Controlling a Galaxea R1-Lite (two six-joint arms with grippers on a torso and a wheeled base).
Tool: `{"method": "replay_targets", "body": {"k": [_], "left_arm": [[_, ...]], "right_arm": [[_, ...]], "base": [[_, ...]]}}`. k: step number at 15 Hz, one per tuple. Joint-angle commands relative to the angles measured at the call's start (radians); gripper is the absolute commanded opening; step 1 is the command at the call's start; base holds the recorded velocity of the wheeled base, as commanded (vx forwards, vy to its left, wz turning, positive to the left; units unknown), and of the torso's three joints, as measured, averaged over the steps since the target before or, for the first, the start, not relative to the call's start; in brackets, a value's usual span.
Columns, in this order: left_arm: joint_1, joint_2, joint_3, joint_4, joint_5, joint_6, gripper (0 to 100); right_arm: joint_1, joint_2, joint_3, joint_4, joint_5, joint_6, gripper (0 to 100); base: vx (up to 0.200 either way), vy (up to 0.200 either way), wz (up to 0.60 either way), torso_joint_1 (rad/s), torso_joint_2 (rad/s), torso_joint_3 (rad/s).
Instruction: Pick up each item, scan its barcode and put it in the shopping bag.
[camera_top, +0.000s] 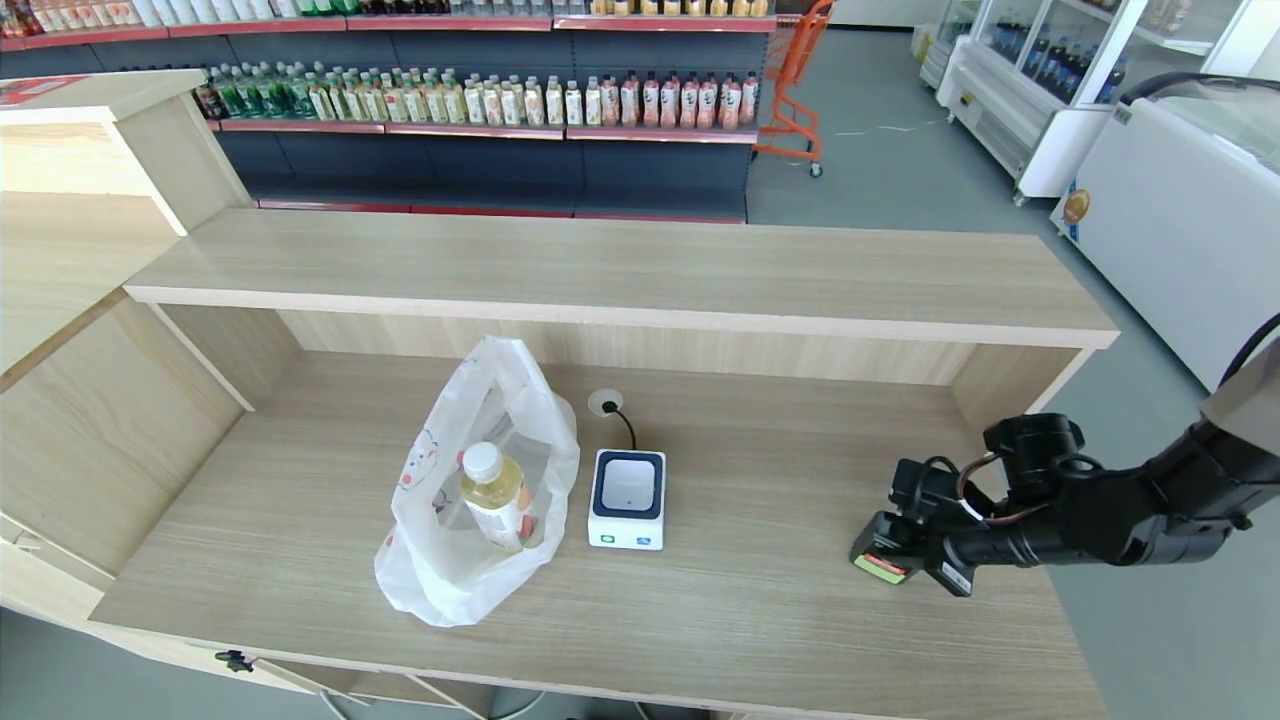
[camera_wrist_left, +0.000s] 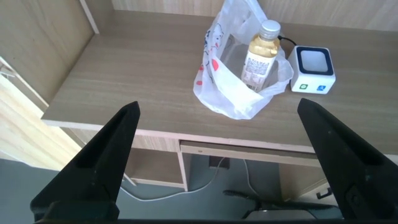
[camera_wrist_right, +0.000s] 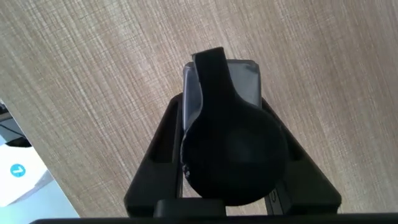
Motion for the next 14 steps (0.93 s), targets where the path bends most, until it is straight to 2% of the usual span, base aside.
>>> {"method": "replay_targets", "body": {"k": [1,3,5,7,10,12,14], "left_arm": [[0.000,0.000,0.000,0.000,0.002,-0.001,100],[0.000,0.000,0.000,0.000,0.000,-0.001,100],[0.000,0.000,0.000,0.000,0.002,-0.001,100],[0.000,0.000,0.000,0.000,0.002,-0.001,100],[0.000,0.000,0.000,0.000,0.000,-0.001,100],[0.000,0.000,0.000,0.000,0.000,-0.001,100],[0.000,0.000,0.000,0.000,0.000,-0.001,100]], "right_arm": [[-0.008,-0.007,0.019,-0.016,0.000,0.001,0],[-0.031,-0.017,0.072,-0.096,0.000,0.006,0],[-0.048,-0.028,0.186,-0.267,0.000,0.032,0],[-0.051,-0.102,0.204,-0.359,-0.002,0.076,0],[-0.057,-0.358,0.275,-0.369,-0.002,0.079,0],[-0.054,-0.485,0.364,-0.464,0.009,-0.128,0],[-0.019,-0.507,0.395,-0.516,0.185,-0.385,0]], "base": [[0.000,0.000,0.00,0.000,0.00,0.000],[0.000,0.000,0.00,0.000,0.00,0.000],[0.000,0.000,0.00,0.000,0.00,0.000],[0.000,0.000,0.00,0.000,0.00,0.000],[0.000,0.000,0.00,0.000,0.00,0.000],[0.000,0.000,0.00,0.000,0.00,0.000],[0.000,0.000,0.00,0.000,0.00,0.000]]}}
